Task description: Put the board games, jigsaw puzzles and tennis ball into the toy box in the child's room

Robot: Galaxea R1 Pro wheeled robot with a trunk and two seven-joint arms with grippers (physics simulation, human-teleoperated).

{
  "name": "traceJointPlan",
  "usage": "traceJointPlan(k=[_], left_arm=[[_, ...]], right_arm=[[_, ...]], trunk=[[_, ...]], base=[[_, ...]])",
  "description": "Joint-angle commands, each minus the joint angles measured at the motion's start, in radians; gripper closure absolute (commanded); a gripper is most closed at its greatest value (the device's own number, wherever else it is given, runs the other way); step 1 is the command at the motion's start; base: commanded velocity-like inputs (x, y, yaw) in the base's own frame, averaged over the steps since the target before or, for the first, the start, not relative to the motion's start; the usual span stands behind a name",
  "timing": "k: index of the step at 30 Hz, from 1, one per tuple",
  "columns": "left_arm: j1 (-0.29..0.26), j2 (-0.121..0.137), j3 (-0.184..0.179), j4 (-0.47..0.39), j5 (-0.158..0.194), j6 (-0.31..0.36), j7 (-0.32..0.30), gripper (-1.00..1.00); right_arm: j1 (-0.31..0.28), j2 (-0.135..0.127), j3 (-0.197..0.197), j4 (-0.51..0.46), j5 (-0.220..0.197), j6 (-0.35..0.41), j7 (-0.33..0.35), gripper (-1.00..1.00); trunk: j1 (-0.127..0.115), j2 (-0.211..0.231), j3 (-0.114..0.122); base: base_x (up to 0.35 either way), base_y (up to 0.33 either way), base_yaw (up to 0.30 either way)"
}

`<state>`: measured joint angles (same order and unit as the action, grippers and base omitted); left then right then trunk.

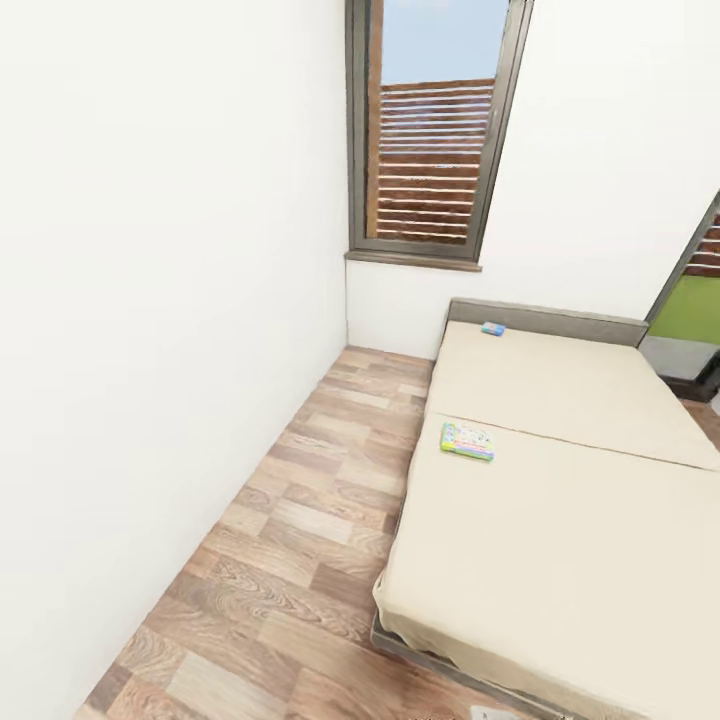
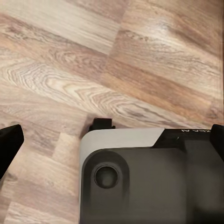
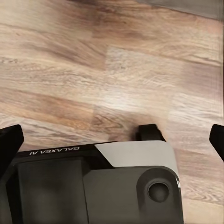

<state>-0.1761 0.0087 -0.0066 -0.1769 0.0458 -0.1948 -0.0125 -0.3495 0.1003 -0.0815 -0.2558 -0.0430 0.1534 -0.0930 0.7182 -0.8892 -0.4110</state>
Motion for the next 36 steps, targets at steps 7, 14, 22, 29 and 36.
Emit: traceJointPlan(k=[7,14,22,29,36], left_arm=[[0.0,0.0,-0.001,0.0,0.005,-0.003,-0.001,-1.0],[0.0,0.001,-0.001,0.0,0.005,-0.003,-0.001,-1.0],[0.0,0.001,-0.001,0.0,0.005,-0.003,-0.001,-1.0],[0.0,0.001,-0.001,0.0,0.005,-0.003,-0.001,-1.0],[0.0,0.001,0.0,0.0,0.005,-0.003,0.0,-1.0]], right_arm=[[0.0,0.001,-0.005,-0.002,-0.005,0.005,-0.002,-1.0],[0.0,0.001,-0.004,-0.002,-0.005,0.005,-0.002,-1.0],[0.0,0.001,-0.005,-0.002,-0.005,0.005,-0.002,-1.0],[0.0,0.001,-0.004,-0.002,-0.005,0.005,-0.002,-1.0],[0.0,0.001,-0.004,-0.002,-0.005,0.005,-0.002,-1.0]], trunk=[[0.0,-0.001,-0.001],[0.0,-0.001,-0.001],[0.0,-0.001,-0.001],[0.0,-0.001,-0.001],[0.0,-0.001,-0.001]], base=[[0.0,0.0,-0.28],[0.0,0.0,-0.28],[0.0,0.0,-0.28],[0.0,0.0,-0.28],[0.0,0.0,-0.28]])
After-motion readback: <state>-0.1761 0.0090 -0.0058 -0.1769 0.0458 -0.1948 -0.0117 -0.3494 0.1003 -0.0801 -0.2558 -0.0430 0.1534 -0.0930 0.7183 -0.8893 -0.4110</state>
